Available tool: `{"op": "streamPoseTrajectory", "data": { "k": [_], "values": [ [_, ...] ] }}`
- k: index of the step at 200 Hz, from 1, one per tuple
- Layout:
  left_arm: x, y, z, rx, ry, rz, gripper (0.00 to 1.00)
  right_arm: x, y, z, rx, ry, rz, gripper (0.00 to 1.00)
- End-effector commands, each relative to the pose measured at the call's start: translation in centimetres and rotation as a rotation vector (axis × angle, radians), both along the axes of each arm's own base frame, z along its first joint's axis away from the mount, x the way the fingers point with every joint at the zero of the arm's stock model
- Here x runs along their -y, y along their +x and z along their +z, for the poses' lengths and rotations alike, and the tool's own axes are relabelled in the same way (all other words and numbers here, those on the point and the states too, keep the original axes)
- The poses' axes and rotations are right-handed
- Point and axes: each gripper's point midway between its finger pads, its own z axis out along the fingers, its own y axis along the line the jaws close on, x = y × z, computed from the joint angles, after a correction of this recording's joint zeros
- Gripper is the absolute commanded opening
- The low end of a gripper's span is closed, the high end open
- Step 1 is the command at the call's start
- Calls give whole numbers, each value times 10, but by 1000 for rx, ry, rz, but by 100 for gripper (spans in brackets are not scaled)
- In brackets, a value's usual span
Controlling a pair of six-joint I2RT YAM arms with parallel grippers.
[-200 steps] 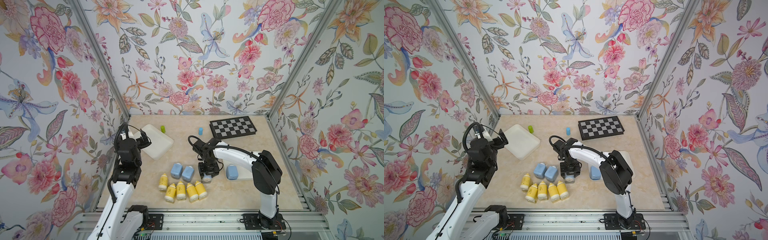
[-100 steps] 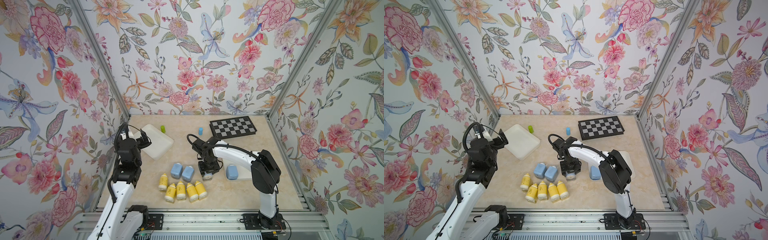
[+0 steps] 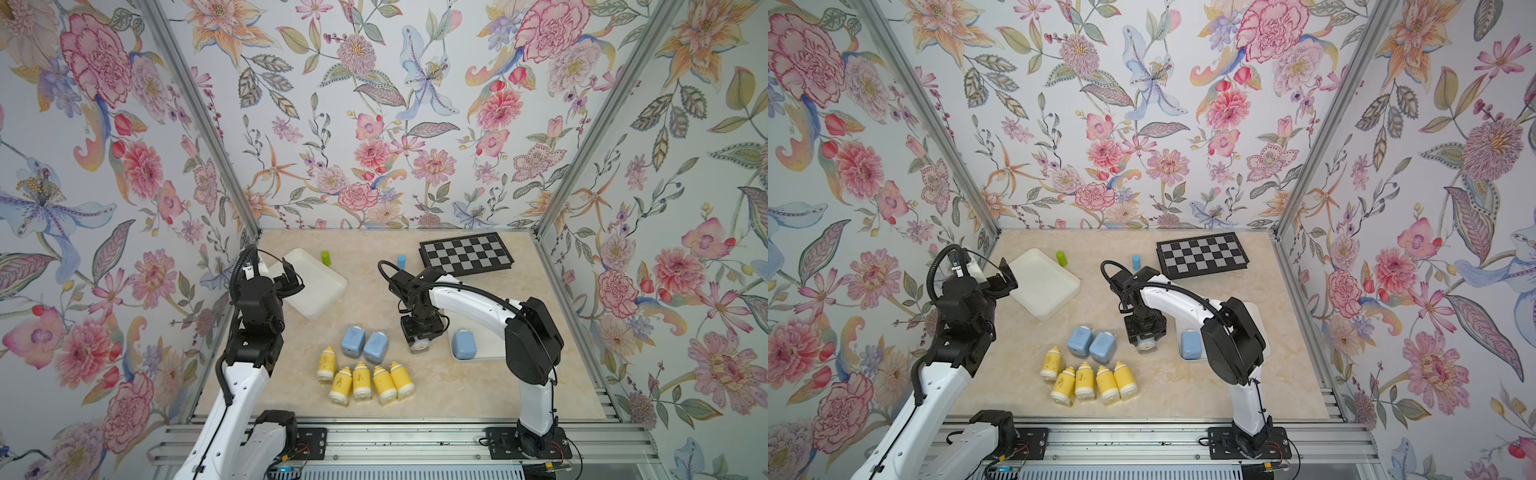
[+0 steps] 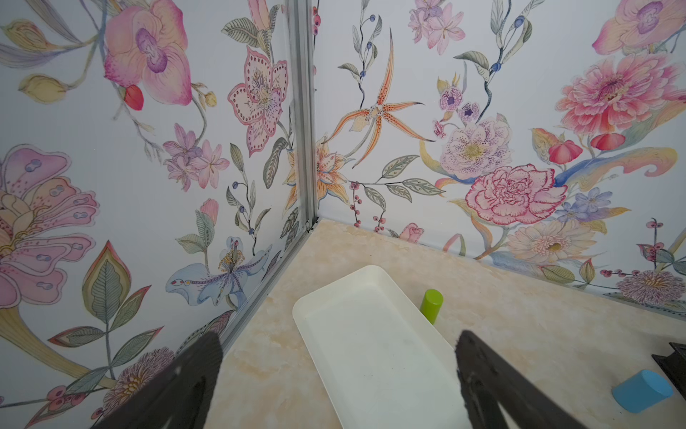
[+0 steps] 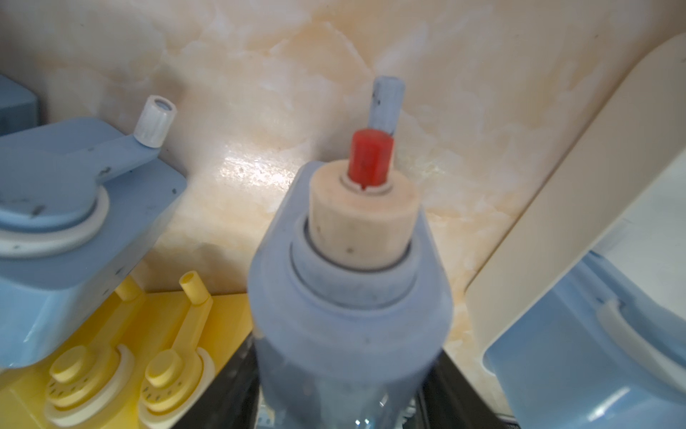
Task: Place the pencil sharpeners by color into the storage box
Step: Pick up the pencil sharpener from the center of the board, then place the pencil sharpener in the storage box.
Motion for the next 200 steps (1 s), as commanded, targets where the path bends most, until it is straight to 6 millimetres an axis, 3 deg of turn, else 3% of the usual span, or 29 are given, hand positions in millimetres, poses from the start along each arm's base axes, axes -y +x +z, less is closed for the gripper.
{"op": "streamPoseTrajectory", "data": {
  "k": [1,65,125,170,200],
  "values": [
    [4,1,-5,-14,18,-11,99,5,4,18,19,8,16,44],
    [4,1,-5,-18,27,-7,99,7,9,26,39,27,29,43],
    [8,1,-7,-25,34,-14,99,10,17,53,104,78,47,43],
    [10,2,-8,-30,43,-16,99,28,29,78,159,108,32,43],
    [10,2,-8,-34,46,-15,99,51,36,101,208,110,17,43]
  ]
}}
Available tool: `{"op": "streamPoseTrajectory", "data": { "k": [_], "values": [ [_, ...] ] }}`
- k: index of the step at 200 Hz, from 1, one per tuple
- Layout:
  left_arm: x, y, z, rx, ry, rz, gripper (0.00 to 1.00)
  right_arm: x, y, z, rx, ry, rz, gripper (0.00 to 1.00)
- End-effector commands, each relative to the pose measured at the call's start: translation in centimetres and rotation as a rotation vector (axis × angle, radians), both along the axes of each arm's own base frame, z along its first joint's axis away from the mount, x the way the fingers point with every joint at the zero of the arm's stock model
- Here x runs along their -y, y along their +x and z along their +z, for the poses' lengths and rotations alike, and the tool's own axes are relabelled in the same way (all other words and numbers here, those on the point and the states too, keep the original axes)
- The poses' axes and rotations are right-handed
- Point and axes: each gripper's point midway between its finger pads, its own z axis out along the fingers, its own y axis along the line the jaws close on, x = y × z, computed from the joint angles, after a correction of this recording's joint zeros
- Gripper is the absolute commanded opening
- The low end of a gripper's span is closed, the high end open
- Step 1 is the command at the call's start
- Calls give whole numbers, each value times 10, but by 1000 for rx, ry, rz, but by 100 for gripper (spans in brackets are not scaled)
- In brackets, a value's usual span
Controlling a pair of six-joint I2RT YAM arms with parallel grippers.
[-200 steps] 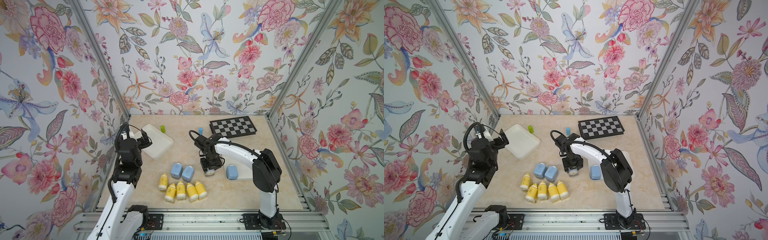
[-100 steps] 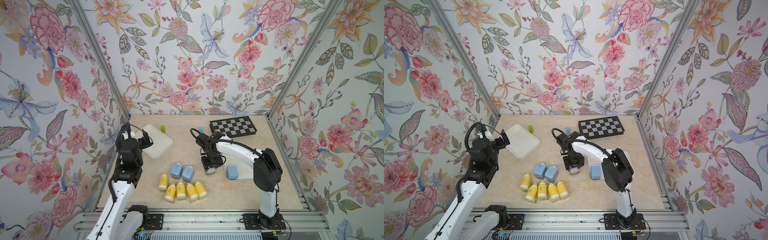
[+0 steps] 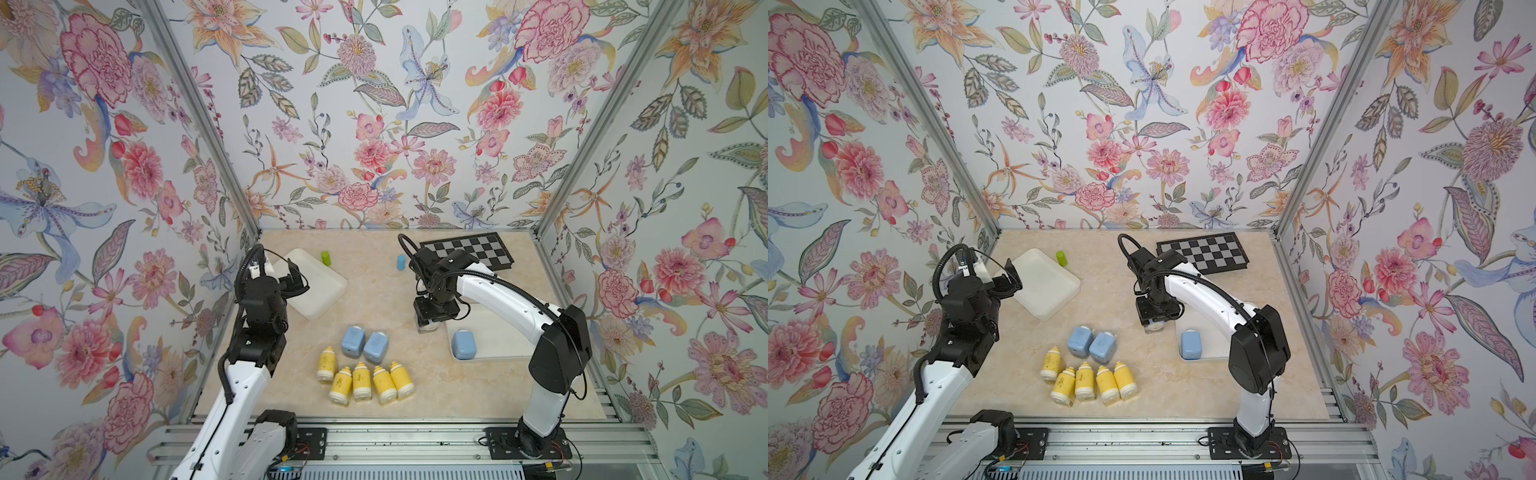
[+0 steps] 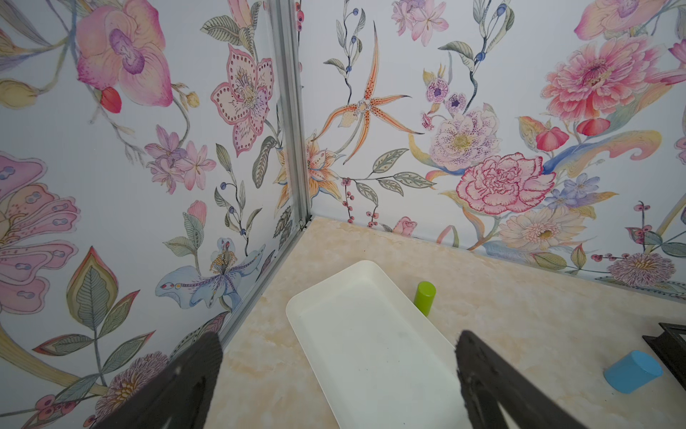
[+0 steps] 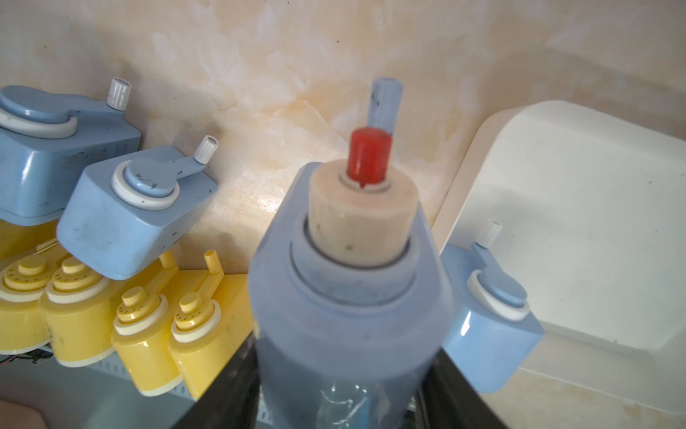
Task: Place the pencil sharpeners by color into the storage box
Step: Place the pencil sharpener in the storage box.
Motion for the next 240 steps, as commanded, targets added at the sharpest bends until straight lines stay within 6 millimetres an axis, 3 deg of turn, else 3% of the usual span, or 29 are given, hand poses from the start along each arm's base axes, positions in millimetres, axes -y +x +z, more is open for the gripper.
{"op": "streamPoseTrajectory", "data": {
  "k": [1,56,81,154,240],
  "values": [
    [-1,0,-6,-19,21,15,99,23,3,34,71,-1,9,43],
    [1,0,-6,-18,22,8,99,75,13,71,166,1,-63,43],
    [2,1,-7,-21,22,7,99,101,13,76,181,-21,-104,43],
    [5,4,-11,-35,26,-6,99,158,7,45,120,-108,-203,43],
    [6,4,-11,-34,26,-11,100,194,-6,-8,15,-172,-265,43]
  ]
}}
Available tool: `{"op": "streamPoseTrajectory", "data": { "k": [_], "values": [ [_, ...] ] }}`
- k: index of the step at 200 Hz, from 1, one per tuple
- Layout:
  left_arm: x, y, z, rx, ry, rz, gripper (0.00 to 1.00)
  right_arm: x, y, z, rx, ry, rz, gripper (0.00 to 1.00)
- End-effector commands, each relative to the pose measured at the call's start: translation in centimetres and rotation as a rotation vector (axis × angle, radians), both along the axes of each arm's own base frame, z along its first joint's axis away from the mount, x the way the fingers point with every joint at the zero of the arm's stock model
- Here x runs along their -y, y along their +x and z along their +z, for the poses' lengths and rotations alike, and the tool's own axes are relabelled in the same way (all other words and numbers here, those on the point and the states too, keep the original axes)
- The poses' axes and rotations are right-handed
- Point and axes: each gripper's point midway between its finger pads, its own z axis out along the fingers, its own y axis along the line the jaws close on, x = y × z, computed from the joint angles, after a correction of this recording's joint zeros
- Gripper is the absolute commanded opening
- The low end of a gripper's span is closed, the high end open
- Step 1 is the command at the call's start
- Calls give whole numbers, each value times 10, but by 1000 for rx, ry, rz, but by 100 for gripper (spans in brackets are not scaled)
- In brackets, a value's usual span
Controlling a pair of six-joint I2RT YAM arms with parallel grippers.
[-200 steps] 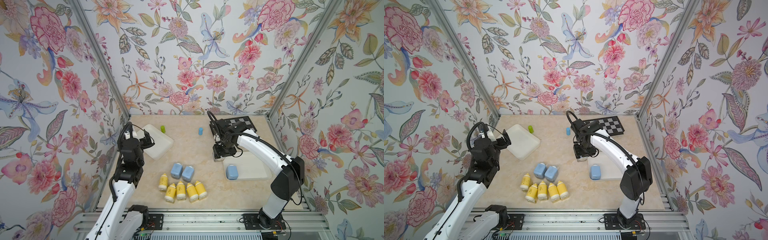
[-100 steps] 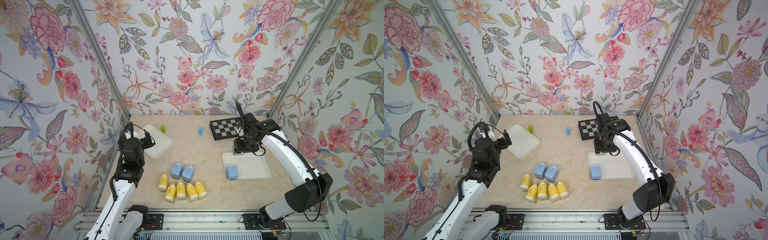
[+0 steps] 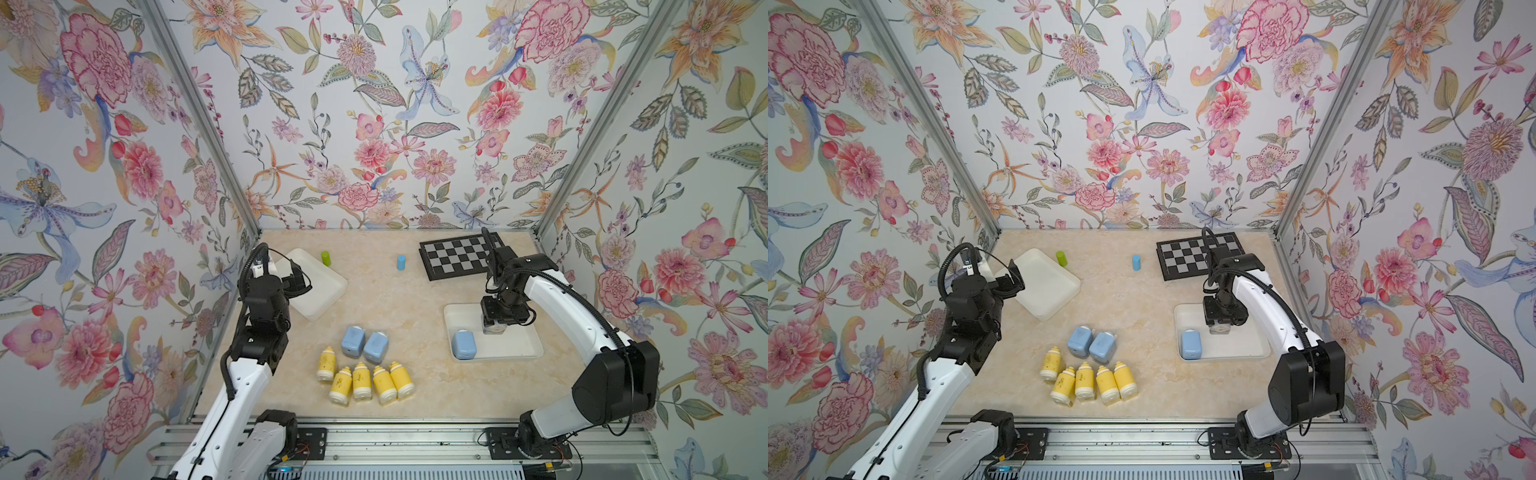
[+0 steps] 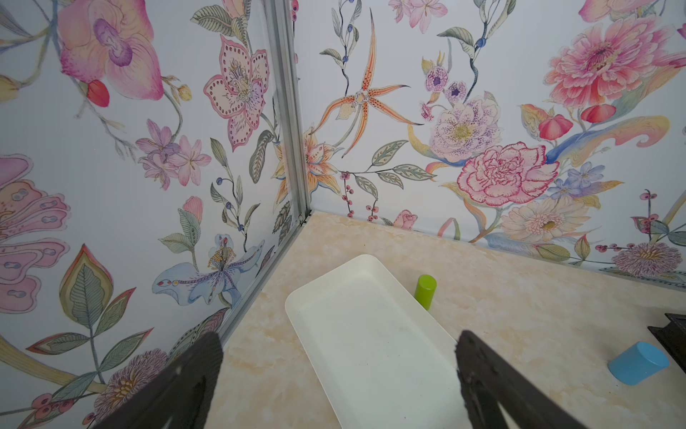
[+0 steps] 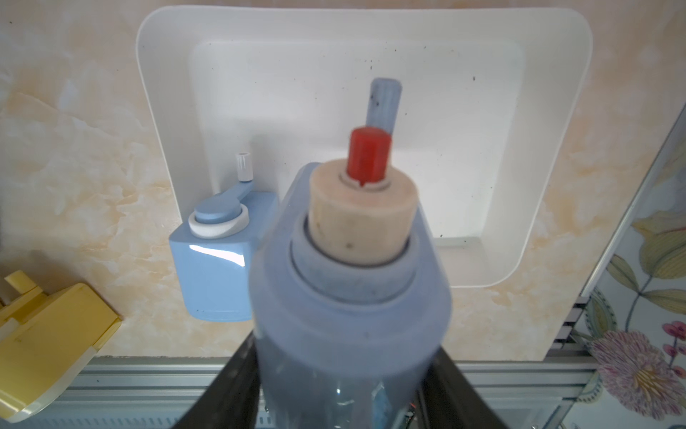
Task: Place the pencil sharpeners by color into the storage box
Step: Place the pencil sharpener in the storage box.
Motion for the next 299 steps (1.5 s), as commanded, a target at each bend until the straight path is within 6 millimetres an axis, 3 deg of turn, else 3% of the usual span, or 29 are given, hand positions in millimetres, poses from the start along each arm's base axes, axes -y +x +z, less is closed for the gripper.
{"op": "streamPoseTrajectory", "data": {
  "k": [1,73,135,299],
  "values": [
    [2,0,-5,-14,18,-7,100,15,0,-3,17,-30,-7,43],
    [2,0,-4,-13,18,-7,99,44,1,-27,-42,-83,-61,42],
    [3,0,-3,-8,17,-10,99,75,5,-35,-72,-196,-96,43],
    [5,2,-4,-11,15,-25,99,97,2,-66,-183,-185,-163,44]
  ]
}}
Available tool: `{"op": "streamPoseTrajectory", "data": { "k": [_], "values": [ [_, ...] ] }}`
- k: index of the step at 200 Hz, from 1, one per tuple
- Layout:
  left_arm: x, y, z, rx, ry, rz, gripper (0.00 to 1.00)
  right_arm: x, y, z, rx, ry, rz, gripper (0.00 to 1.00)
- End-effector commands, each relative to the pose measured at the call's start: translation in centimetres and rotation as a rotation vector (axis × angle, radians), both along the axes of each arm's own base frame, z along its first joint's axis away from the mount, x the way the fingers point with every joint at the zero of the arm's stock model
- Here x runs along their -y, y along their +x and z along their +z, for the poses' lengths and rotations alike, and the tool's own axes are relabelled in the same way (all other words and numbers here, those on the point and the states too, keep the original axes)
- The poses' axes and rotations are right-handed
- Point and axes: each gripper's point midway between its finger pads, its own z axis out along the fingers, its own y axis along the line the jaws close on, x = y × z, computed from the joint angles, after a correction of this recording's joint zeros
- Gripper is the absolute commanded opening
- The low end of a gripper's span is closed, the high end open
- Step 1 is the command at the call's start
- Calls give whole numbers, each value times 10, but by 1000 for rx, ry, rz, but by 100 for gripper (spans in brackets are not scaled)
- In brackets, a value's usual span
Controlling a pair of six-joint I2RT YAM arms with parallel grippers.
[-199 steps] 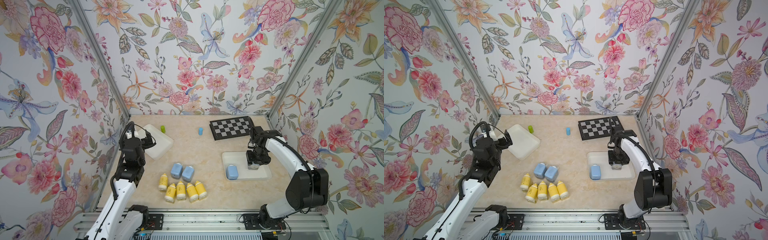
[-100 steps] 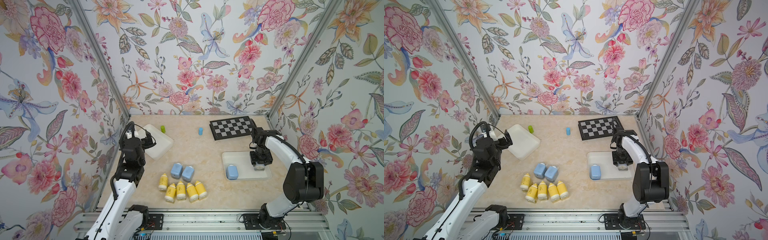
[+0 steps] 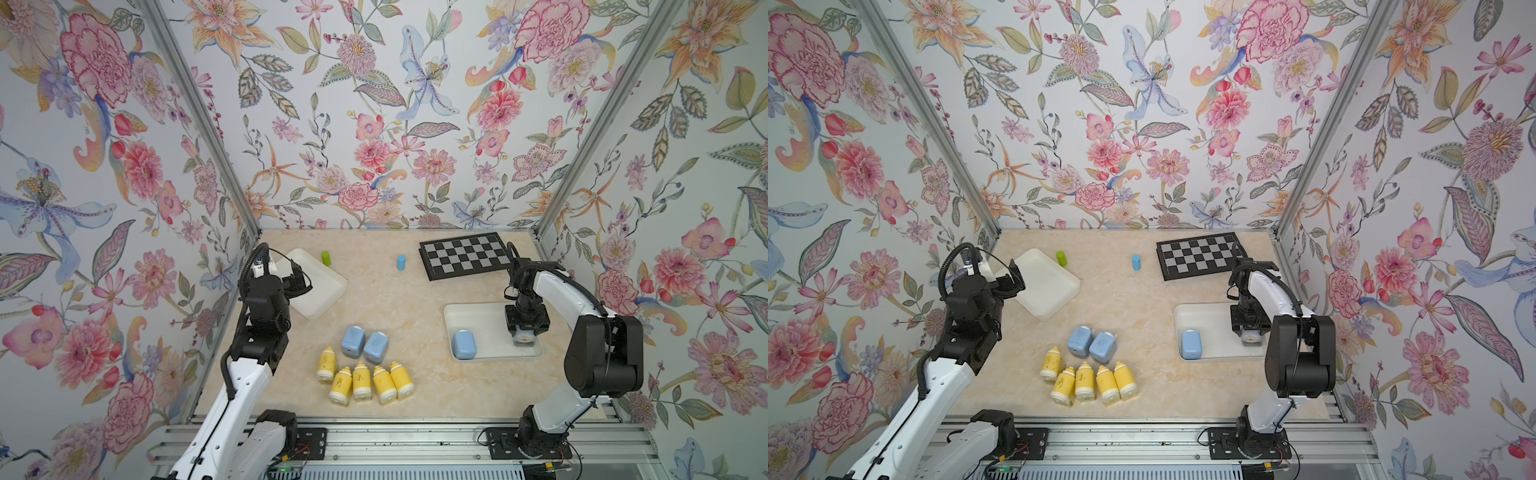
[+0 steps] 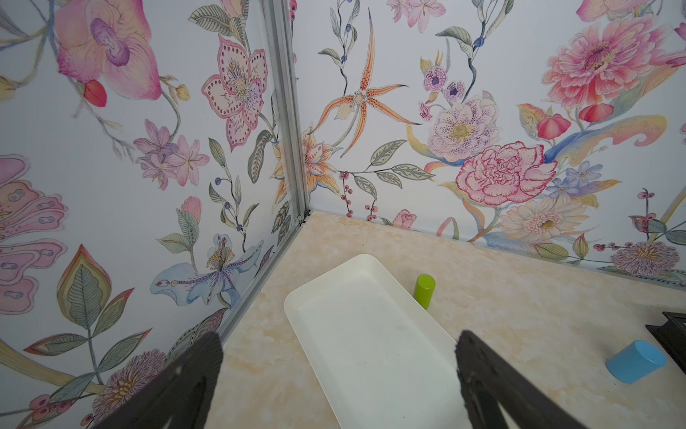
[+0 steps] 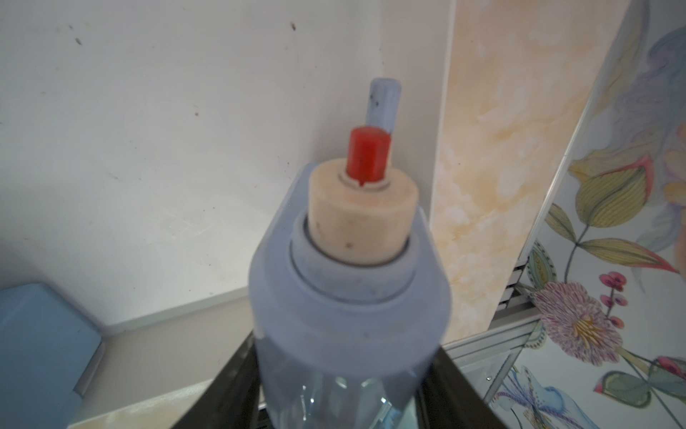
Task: Place the pencil sharpeners by color into the storage box
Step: Place the pencil sharpener in the storage box.
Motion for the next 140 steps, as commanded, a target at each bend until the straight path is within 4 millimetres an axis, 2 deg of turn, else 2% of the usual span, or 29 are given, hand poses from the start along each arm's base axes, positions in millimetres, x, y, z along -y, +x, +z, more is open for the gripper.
{"op": "streamPoseTrajectory", "data": {
  "k": [1,60,140],
  "values": [
    [5,2,-4,-10,15,-22,99,1,-4,-5,-35,8,-3,45],
    [5,2,-3,-10,16,-23,99,2,-5,-7,-60,30,-34,46],
    [4,1,-3,-10,15,-19,100,8,-6,-10,-105,5,-51,53]
  ]
}}
